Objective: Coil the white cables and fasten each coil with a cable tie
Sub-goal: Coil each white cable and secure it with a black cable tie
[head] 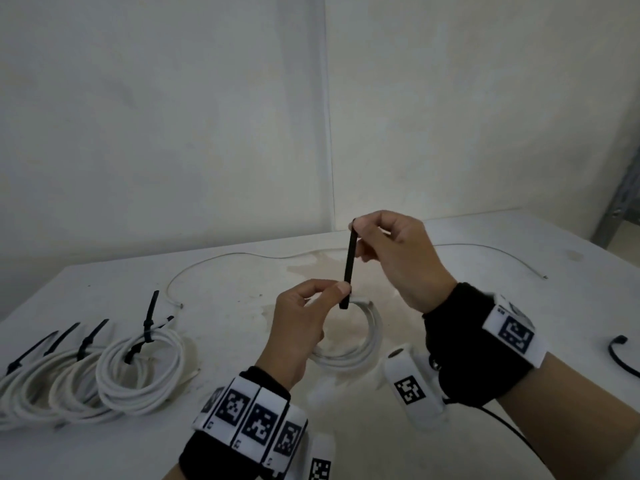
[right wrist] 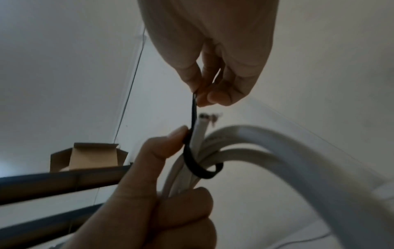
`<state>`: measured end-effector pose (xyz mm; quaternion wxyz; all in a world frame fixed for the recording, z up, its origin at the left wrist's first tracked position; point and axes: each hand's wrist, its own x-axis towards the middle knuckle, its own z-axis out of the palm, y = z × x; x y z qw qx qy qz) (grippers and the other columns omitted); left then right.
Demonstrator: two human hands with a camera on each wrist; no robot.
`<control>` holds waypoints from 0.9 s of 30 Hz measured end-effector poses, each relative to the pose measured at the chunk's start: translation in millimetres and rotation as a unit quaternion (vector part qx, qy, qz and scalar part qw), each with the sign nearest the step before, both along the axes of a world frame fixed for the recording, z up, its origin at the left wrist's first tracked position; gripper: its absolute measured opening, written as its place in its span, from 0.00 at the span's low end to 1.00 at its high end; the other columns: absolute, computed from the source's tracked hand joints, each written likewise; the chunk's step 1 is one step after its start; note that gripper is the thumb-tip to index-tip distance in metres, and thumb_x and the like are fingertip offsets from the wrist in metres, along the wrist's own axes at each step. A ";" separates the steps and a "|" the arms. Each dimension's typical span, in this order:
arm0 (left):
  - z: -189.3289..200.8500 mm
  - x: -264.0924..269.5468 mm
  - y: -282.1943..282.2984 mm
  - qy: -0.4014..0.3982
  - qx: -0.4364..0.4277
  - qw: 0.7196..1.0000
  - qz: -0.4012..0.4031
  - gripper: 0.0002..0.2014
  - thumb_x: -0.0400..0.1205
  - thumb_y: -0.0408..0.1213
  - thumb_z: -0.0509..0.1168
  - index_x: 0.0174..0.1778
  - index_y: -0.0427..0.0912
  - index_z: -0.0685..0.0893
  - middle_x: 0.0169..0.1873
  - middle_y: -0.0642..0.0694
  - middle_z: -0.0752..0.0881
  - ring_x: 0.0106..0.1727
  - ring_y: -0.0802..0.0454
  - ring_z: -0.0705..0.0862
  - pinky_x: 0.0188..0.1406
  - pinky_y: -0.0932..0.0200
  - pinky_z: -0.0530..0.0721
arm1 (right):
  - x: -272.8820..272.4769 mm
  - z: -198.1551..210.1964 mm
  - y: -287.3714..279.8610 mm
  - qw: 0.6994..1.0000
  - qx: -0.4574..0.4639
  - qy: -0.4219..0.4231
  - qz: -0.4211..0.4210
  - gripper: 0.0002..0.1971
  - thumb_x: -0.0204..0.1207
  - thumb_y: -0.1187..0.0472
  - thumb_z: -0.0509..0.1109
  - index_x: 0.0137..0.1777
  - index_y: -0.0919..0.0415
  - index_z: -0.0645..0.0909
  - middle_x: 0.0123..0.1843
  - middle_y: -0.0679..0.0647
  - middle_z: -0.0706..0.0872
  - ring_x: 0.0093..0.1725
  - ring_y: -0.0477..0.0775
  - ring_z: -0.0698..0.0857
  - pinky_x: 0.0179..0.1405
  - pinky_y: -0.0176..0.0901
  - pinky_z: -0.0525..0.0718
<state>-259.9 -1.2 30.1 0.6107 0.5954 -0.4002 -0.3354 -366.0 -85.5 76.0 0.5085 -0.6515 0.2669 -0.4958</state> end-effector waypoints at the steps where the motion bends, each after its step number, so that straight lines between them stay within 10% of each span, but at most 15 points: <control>1: -1.6 -0.3 1.1 0.000 0.005 1.000 0.000 0.08 0.77 0.36 0.68 0.33 0.47 0.86 0.16 0.62 0.78 0.18 0.65 0.71 0.20 0.69 0.67 | -0.8 -1.2 0.7 1.000 -0.004 0.013 0.004 0.09 0.79 0.65 0.65 0.37 0.60 0.81 0.27 0.52 0.80 0.24 0.40 0.78 0.29 0.31 0.77; 15: 5.4 -2.0 4.3 0.008 -0.012 1.000 0.007 0.10 0.78 0.43 0.66 0.33 0.45 0.85 0.11 0.60 0.73 0.16 0.63 0.68 0.19 0.69 0.66 | 4.6 -19.3 14.5 0.988 -0.101 0.114 0.011 0.14 0.76 0.63 0.69 0.29 0.61 0.75 0.24 0.52 0.76 0.23 0.42 0.70 0.25 0.27 0.69; 27: 6.0 4.0 4.4 -0.054 -0.031 0.998 0.013 0.10 0.77 0.39 0.69 0.28 0.47 0.84 0.22 0.61 0.85 0.24 0.70 0.79 0.25 0.75 0.71 | 14.1 -22.0 11.3 0.981 -0.132 0.127 -0.062 0.17 0.76 0.61 0.69 0.26 0.57 0.72 0.24 0.57 0.80 0.26 0.54 0.78 0.29 0.47 0.78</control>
